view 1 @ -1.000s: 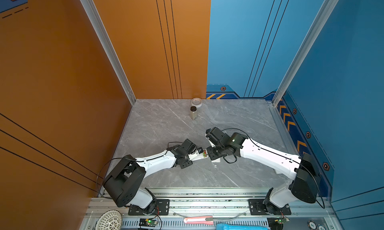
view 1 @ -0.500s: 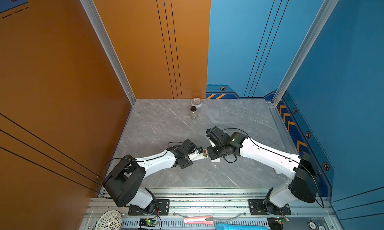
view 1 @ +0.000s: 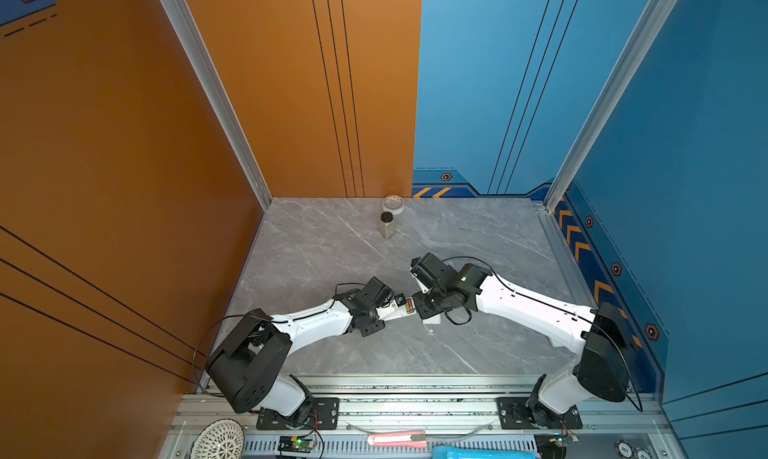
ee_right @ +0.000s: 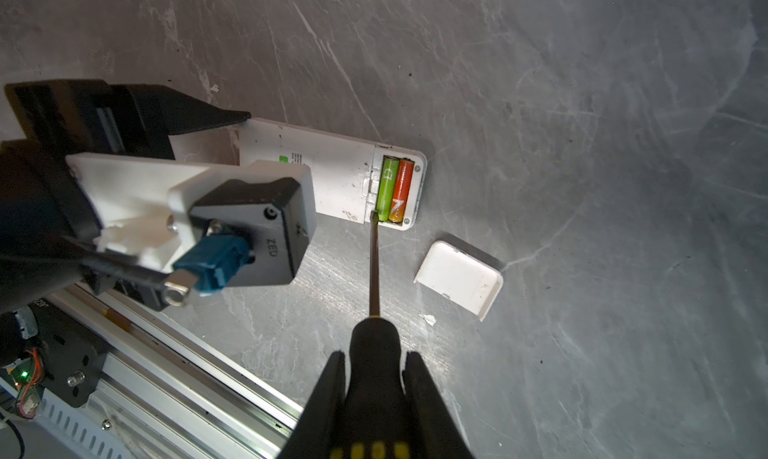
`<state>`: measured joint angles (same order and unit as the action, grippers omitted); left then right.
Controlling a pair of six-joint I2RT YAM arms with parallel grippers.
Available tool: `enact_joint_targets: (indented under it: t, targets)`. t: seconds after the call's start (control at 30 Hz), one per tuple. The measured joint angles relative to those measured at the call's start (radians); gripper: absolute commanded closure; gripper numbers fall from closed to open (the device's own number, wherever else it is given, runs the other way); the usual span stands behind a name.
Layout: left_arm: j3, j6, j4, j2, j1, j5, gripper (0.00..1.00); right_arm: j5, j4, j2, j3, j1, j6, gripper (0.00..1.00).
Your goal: Unload the batteries from the remote control
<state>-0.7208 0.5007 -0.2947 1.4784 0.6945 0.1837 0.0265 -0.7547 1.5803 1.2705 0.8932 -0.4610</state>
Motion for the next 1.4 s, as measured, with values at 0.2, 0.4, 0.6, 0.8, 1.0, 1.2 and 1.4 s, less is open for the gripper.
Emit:
enact_joint_targets:
  t: [0.2, 0.4, 0.6, 0.8, 1.0, 1.2, 1.4]
  targets:
    - [0.000, 0.000, 0.000, 0.001, -0.004, 0.000, 0.68, 0.004, 0.012, -0.003, -0.008, -0.004, 0.000, 1.00]
    - [0.000, 0.000, 0.000, 0.001, -0.004, 0.001, 0.68, 0.005, 0.015, -0.006, -0.013, -0.005, 0.000, 1.00]
    - [-0.001, 0.000, 0.000, 0.001, -0.004, 0.004, 0.69, 0.009, 0.016, -0.008, -0.015, -0.007, 0.000, 1.00]
    - [-0.001, 0.001, 0.000, 0.001, -0.005, 0.008, 0.69, 0.016, 0.015, -0.010, -0.017, -0.011, 0.000, 1.00]
    - [-0.001, 0.001, 0.000, 0.001, -0.006, 0.015, 0.69, 0.023, 0.015, -0.017, -0.027, -0.011, 0.001, 1.00]
    - [-0.001, 0.001, 0.000, 0.001, -0.006, 0.016, 0.69, 0.023, 0.015, -0.017, -0.027, -0.012, 0.001, 1.00]
    - [-0.001, 0.004, 0.001, 0.001, -0.006, 0.018, 0.69, 0.007, 0.005, -0.016, -0.024, -0.012, 0.003, 1.00]
